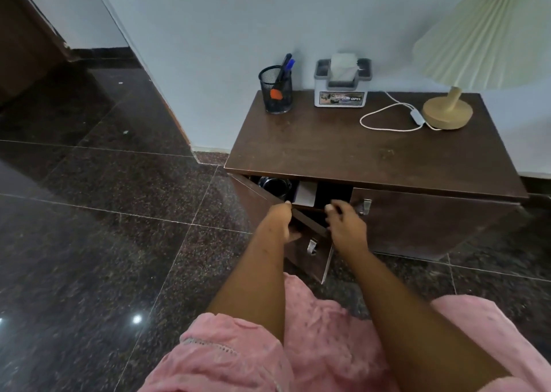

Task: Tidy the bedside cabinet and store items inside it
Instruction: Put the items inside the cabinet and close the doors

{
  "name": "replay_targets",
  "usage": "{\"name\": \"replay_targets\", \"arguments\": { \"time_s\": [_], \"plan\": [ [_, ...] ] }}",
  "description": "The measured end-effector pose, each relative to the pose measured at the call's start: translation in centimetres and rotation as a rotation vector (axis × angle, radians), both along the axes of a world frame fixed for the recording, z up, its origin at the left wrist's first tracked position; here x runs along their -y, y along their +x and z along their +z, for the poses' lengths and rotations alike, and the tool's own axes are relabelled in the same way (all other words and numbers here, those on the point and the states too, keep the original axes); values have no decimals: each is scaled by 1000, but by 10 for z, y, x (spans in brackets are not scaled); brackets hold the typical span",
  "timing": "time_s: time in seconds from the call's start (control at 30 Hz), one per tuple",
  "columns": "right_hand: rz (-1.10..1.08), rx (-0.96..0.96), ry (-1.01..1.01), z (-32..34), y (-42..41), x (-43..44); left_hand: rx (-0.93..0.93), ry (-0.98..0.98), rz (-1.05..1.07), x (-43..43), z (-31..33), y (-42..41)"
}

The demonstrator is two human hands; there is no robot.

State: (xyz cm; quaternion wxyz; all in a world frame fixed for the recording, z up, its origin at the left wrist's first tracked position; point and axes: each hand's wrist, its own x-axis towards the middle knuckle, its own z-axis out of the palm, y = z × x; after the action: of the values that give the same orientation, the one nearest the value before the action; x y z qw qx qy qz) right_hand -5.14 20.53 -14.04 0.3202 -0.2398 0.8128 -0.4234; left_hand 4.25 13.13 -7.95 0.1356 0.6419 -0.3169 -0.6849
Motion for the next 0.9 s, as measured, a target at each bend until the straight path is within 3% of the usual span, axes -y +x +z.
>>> {"name": "replay_targets", "arguments": {
  "time_s": [0.1,0.13,0.2,0.3,0.4,0.5,0.57,0.9],
  "plan": [
    [-445,274,185,-12,5,-18,0,37,71,3,-1,-6],
    [-516,461,255,-13,11,-25,-6,43,86,3,0,-10],
    [-562,850,187,-11,25,-27,-29,59,130,1,-2,-17],
    [-512,1068,-88,-1,34,-15,-94,62,197,-8,2,-23],
    [-455,1070,-206,10,27,-6,-185,19,229,-5,1,-24],
    [-153,812,11,12,19,-5,-266,-6,230,2,2,-26],
    [-7,739,65,12,21,-2,-293,-17,208,4,2,-29],
    [-76,648,-130,11,0,31,-349,-47,137,18,-2,-34]
  ]
}}
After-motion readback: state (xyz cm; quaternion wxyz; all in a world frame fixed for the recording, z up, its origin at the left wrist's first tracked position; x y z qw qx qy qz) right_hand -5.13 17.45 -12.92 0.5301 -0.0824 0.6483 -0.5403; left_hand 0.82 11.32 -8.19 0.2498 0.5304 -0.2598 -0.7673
